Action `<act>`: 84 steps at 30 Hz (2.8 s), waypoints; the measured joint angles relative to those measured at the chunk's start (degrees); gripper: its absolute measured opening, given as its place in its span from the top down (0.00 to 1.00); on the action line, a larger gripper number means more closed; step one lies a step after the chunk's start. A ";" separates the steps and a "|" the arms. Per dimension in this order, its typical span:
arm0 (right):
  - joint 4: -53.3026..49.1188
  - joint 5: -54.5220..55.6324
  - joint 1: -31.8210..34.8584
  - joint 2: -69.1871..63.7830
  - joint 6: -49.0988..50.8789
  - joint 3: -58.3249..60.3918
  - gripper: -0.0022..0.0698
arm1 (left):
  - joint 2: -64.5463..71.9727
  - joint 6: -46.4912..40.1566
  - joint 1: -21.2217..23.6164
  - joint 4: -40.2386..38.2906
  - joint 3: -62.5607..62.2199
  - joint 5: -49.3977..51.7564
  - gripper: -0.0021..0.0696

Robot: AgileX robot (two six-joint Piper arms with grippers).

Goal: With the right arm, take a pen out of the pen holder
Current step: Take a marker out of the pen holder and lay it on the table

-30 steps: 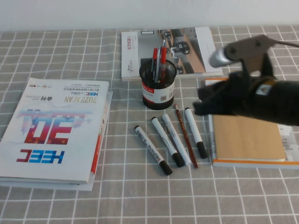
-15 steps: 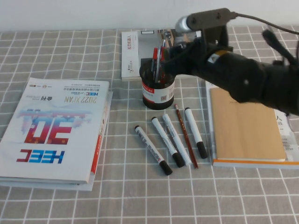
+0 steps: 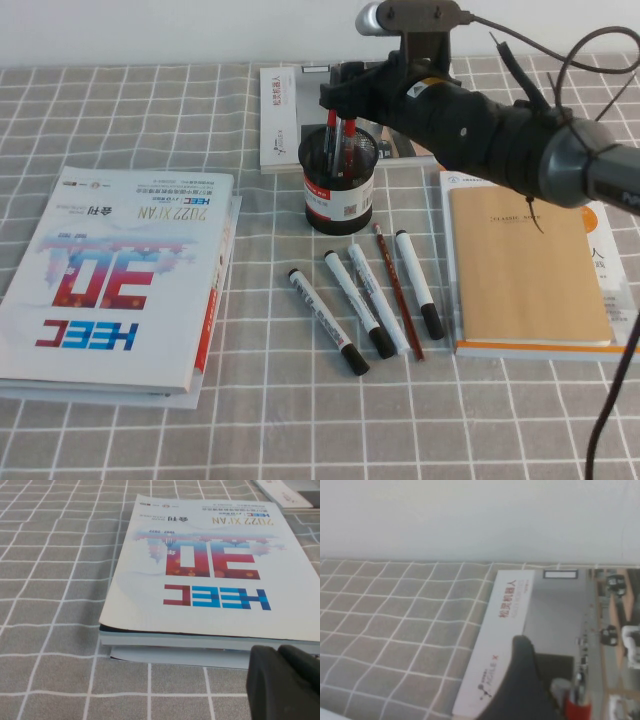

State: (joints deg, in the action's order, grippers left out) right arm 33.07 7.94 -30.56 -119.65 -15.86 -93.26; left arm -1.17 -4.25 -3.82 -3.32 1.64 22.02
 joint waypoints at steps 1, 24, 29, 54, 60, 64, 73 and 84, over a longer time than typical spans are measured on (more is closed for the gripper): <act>0.43 -0.46 0.00 -0.66 -0.09 -1.02 0.37 | 0.00 0.00 0.00 0.00 0.00 0.00 0.98; 3.87 -2.87 0.64 -5.97 -0.12 -7.38 0.38 | 0.00 0.00 0.00 0.00 0.00 0.00 0.98; 4.47 -2.52 0.64 -5.97 -0.12 -7.38 0.39 | 0.00 0.00 0.00 0.00 0.00 0.00 0.98; 5.07 -2.64 0.64 -6.88 -0.22 -7.38 0.77 | 0.00 0.00 0.00 0.00 0.00 0.00 0.98; 5.07 -2.64 0.64 -6.88 -0.22 -7.38 0.82 | 0.00 0.00 0.00 0.00 0.00 0.00 0.98; 5.07 -2.79 0.64 -6.88 -0.22 -7.38 0.87 | 0.00 0.00 0.00 0.00 0.00 0.00 0.98; 5.07 -3.95 0.64 -6.53 -1.53 -7.38 0.91 | 0.00 0.00 0.00 0.00 0.00 0.00 0.98; 3.57 -5.21 0.64 -4.59 -1.93 -7.38 0.92 | 0.00 0.00 0.00 0.00 0.00 0.00 0.98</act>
State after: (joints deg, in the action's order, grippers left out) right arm 36.64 2.73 -29.92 -124.25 -17.79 -100.64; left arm -1.17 -4.25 -3.82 -3.32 1.64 22.02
